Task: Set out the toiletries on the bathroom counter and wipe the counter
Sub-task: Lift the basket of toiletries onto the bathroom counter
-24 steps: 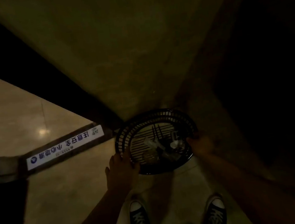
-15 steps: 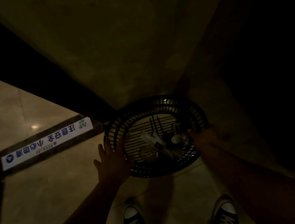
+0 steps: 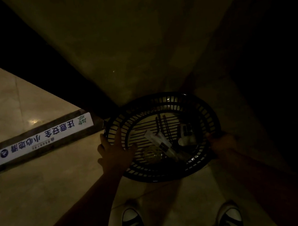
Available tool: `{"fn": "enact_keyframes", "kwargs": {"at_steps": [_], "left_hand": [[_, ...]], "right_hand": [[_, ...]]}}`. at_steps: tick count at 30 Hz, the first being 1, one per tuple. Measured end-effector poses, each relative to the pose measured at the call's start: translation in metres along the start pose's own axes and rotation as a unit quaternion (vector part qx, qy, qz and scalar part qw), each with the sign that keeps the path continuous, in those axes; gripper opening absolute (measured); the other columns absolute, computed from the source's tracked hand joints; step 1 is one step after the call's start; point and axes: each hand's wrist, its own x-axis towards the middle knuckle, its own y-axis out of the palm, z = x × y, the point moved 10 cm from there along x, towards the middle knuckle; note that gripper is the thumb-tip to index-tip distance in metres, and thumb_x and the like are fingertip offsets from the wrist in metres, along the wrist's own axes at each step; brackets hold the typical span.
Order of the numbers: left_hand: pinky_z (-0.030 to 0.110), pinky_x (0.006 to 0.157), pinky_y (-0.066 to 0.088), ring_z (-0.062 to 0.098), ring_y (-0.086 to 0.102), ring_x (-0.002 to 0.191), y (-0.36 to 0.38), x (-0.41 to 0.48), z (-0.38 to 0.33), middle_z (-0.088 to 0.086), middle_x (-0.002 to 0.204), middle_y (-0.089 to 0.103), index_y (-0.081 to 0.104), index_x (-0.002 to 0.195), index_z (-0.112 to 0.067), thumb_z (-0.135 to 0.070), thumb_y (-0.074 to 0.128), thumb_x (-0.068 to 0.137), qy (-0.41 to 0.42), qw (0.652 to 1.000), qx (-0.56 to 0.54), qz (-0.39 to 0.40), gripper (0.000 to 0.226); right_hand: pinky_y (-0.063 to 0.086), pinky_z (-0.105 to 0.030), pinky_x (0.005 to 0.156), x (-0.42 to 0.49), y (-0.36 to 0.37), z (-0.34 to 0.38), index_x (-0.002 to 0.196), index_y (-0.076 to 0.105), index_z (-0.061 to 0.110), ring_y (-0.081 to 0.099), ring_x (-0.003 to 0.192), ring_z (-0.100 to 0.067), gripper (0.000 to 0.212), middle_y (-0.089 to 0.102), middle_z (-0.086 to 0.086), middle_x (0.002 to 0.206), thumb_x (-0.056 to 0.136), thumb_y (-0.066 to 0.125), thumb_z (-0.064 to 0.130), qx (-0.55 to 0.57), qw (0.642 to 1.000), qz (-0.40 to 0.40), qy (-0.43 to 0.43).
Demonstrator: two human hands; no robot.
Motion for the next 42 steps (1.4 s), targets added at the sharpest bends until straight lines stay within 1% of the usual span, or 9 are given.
{"fn": "enact_keyframes", "kwargs": {"at_steps": [3, 6, 16, 22, 27, 32, 37, 40, 42], "left_hand": [[0.061, 0.108, 0.026, 0.038, 0.012, 0.141, -0.016, -0.011, -0.001, 0.009, 0.162, 0.005, 0.012, 0.151, -0.047, -0.074, 0.046, 0.069, -0.018, 0.998, -0.052, 0.023, 0.093], [0.061, 0.105, 0.029, 0.039, 0.017, 0.138, -0.047, -0.024, -0.017, 0.011, 0.158, 0.014, 0.016, 0.150, -0.046, -0.070, 0.052, 0.075, -0.002, 0.997, -0.079, 0.001, 0.087], [0.068, 0.099, 0.036, 0.043, 0.016, 0.142, -0.226, -0.115, -0.088, 0.013, 0.161, 0.013, 0.016, 0.153, -0.039, -0.058, 0.057, 0.086, 0.126, 0.986, 0.043, -0.104, 0.081], [0.064, 0.089, 0.040, 0.044, 0.033, 0.130, -0.341, -0.185, -0.135, 0.021, 0.151, 0.030, 0.029, 0.151, -0.031, -0.060, 0.048, 0.081, 0.183, 0.956, 0.124, -0.192, 0.079], [0.061, 0.101, 0.030, 0.042, 0.026, 0.135, -0.426, -0.234, -0.173, 0.018, 0.155, 0.023, 0.019, 0.153, -0.035, -0.067, 0.041, 0.085, 0.193, 0.940, 0.138, -0.245, 0.078], [0.058, 0.101, 0.031, 0.039, 0.029, 0.134, -0.506, -0.284, -0.230, 0.017, 0.153, 0.030, 0.022, 0.153, -0.030, -0.063, 0.046, 0.089, 0.247, 0.914, 0.154, -0.283, 0.076], [0.050, 0.086, 0.042, 0.037, 0.052, 0.114, -0.577, -0.346, -0.289, 0.017, 0.132, 0.055, 0.035, 0.148, -0.020, -0.066, 0.041, 0.090, 0.319, 0.865, 0.191, -0.337, 0.075], [0.039, 0.067, 0.047, 0.033, 0.062, 0.094, -0.607, -0.385, -0.328, 0.013, 0.110, 0.066, 0.047, 0.139, -0.019, -0.069, 0.033, 0.091, 0.367, 0.832, 0.213, -0.358, 0.070], [0.030, 0.052, 0.040, 0.028, 0.063, 0.084, -0.626, -0.407, -0.347, 0.007, 0.100, 0.067, 0.053, 0.130, -0.021, -0.070, 0.029, 0.091, 0.376, 0.807, 0.237, -0.390, 0.066]], "right_hand": [[0.050, -0.048, 0.094, -0.029, -0.019, 0.000, 0.120, 0.062, -0.007, 0.061, 0.111, -0.044, 0.040, 0.063, -0.029, 0.120, 0.098, 0.058, 0.026, 0.005, 1.000, -0.018, -0.003], [0.051, -0.047, 0.092, -0.065, -0.040, 0.003, 0.117, 0.063, -0.010, 0.062, 0.109, -0.045, 0.038, 0.064, -0.031, 0.118, 0.096, 0.061, 0.021, 0.026, 0.999, -0.033, 0.001], [0.058, -0.052, 0.079, -0.215, -0.113, 0.041, 0.107, 0.068, 0.002, 0.069, 0.083, -0.034, 0.030, 0.071, -0.017, 0.093, 0.091, 0.068, 0.027, 0.123, 0.992, 0.003, 0.024], [0.059, -0.054, 0.078, -0.301, -0.180, 0.105, 0.100, 0.069, 0.008, 0.071, 0.083, -0.034, 0.033, 0.073, -0.015, 0.091, 0.088, 0.068, 0.039, 0.084, 0.995, -0.022, -0.051], [0.060, -0.051, 0.078, -0.364, -0.235, 0.159, 0.100, 0.072, 0.016, 0.072, 0.083, -0.029, 0.026, 0.074, -0.009, 0.090, 0.089, 0.068, 0.039, 0.078, 0.987, -0.035, -0.134], [0.061, -0.046, 0.077, -0.419, -0.293, 0.201, 0.094, 0.073, 0.018, 0.073, 0.079, -0.023, 0.025, 0.075, -0.004, 0.087, 0.087, 0.069, 0.042, 0.081, 0.978, -0.041, -0.188], [0.062, -0.042, 0.070, -0.475, -0.354, 0.235, 0.079, 0.074, 0.020, 0.073, 0.066, -0.013, 0.030, 0.076, 0.003, 0.072, 0.084, 0.070, 0.049, 0.068, 0.963, -0.046, -0.255], [0.062, -0.042, 0.069, -0.505, -0.386, 0.262, 0.080, 0.074, 0.018, 0.073, 0.064, -0.013, 0.039, 0.076, 0.001, 0.071, 0.083, 0.067, 0.056, 0.044, 0.954, -0.038, -0.294], [0.062, -0.040, 0.068, -0.523, -0.409, 0.280, 0.079, 0.074, 0.019, 0.073, 0.062, -0.011, 0.041, 0.076, 0.003, 0.070, 0.083, 0.064, 0.059, 0.049, 0.945, -0.046, -0.320]]}}
